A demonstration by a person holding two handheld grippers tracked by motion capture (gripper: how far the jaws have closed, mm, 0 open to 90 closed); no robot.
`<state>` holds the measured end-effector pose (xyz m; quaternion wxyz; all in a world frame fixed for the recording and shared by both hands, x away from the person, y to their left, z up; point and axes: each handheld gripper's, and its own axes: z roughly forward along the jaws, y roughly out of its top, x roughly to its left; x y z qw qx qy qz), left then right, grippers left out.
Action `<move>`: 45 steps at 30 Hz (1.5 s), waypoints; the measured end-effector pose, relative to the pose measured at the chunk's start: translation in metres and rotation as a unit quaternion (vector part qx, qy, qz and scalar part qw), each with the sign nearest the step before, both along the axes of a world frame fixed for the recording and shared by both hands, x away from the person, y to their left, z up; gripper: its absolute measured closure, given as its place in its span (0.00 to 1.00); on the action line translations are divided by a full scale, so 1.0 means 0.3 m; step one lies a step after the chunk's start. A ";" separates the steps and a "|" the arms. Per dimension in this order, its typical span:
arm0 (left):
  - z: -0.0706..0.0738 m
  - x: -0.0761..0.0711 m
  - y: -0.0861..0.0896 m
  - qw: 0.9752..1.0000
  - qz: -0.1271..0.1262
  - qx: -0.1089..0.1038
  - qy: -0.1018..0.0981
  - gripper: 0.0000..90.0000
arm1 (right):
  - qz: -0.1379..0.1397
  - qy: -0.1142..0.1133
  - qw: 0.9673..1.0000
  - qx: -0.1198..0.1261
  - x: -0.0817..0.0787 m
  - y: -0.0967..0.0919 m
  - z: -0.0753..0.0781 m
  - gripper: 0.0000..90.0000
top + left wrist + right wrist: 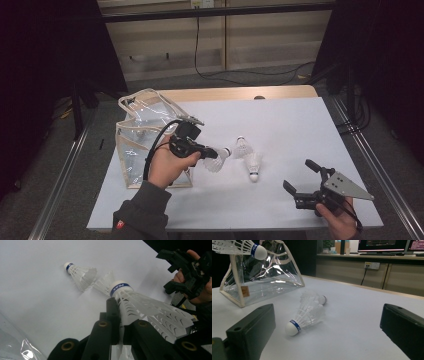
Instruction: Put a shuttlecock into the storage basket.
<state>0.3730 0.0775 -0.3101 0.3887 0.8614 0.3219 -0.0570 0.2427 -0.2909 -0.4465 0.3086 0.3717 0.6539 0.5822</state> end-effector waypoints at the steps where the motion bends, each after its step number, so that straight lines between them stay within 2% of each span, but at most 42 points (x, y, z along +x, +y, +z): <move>1: 0.001 0.000 -0.001 1.000 0.001 -0.001 0.000 0.98 | 0.000 0.000 1.000 0.000 0.000 0.000 0.000 0.00; 26: 0.067 0.027 -0.013 1.000 0.001 0.001 -0.003 0.98 | 0.000 -0.003 1.000 0.000 -0.001 -0.003 0.001 0.00; 28: 0.070 0.030 -0.016 1.000 0.001 0.006 -0.003 0.98 | 0.000 -0.003 1.000 0.001 -0.001 -0.003 0.001 0.00; 31: 0.074 0.036 -0.016 1.000 0.004 0.001 -0.001 0.98 | 0.000 -0.003 1.000 0.001 -0.001 -0.003 0.001 0.00; 45: 0.103 0.047 -0.026 1.000 0.001 0.012 -0.003 0.99 | 0.000 -0.003 1.000 0.002 -0.002 -0.003 0.001 0.00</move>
